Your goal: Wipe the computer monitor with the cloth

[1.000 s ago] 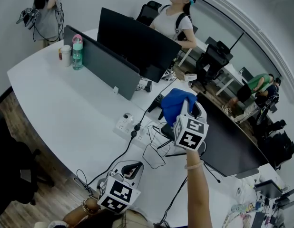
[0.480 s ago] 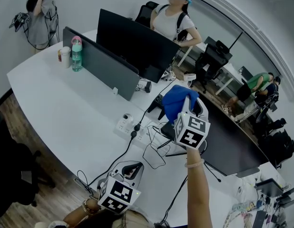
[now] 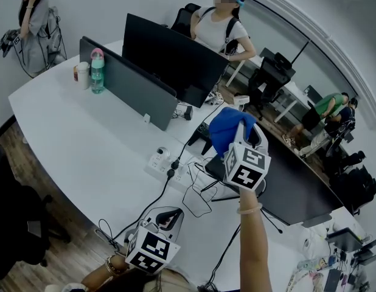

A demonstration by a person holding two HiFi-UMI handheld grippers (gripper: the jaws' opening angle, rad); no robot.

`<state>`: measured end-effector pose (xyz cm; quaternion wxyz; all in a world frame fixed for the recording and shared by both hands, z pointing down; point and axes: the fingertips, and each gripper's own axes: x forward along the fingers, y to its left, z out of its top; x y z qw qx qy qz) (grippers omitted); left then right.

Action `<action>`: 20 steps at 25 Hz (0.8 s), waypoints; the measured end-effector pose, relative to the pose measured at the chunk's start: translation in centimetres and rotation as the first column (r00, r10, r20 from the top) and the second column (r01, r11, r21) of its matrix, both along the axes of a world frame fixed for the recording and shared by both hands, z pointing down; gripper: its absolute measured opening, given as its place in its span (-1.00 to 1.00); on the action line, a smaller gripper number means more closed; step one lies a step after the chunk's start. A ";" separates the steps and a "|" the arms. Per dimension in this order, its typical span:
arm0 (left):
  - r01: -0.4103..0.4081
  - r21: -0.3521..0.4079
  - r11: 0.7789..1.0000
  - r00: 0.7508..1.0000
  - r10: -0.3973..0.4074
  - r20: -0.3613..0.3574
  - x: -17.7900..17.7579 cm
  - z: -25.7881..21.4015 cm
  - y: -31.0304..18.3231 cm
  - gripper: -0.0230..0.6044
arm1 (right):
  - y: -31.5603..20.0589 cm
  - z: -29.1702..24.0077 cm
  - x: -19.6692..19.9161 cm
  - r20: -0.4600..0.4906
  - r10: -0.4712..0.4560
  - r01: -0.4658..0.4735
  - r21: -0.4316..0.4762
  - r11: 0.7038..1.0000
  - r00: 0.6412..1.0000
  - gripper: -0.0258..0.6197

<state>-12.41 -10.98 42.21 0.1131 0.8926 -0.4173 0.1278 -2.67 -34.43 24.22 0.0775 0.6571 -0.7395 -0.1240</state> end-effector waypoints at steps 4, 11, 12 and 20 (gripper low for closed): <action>0.003 0.011 1.000 1.000 -0.003 0.006 -0.1 -0.1 -0.2 -0.90 | -0.2 -0.2 0.0 0.006 -0.003 0.003 -0.002 1.000 1.000 -0.70; -0.002 0.006 1.000 1.000 0.002 0.012 0.0 -0.1 0.3 -0.90 | 0.2 -0.8 0.2 0.008 0.002 -0.003 0.024 1.000 1.000 -0.70; -0.002 0.005 1.000 1.000 0.002 0.013 0.1 -0.1 0.3 -0.90 | 0.2 -1.0 0.2 0.007 0.003 -0.004 0.029 1.000 1.000 -0.70; 0.019 0.009 1.000 1.000 -0.019 0.004 -0.4 -0.1 0.7 -0.90 | 1.3 -2.0 0.8 0.028 0.015 -0.017 0.068 0.998 1.000 -0.70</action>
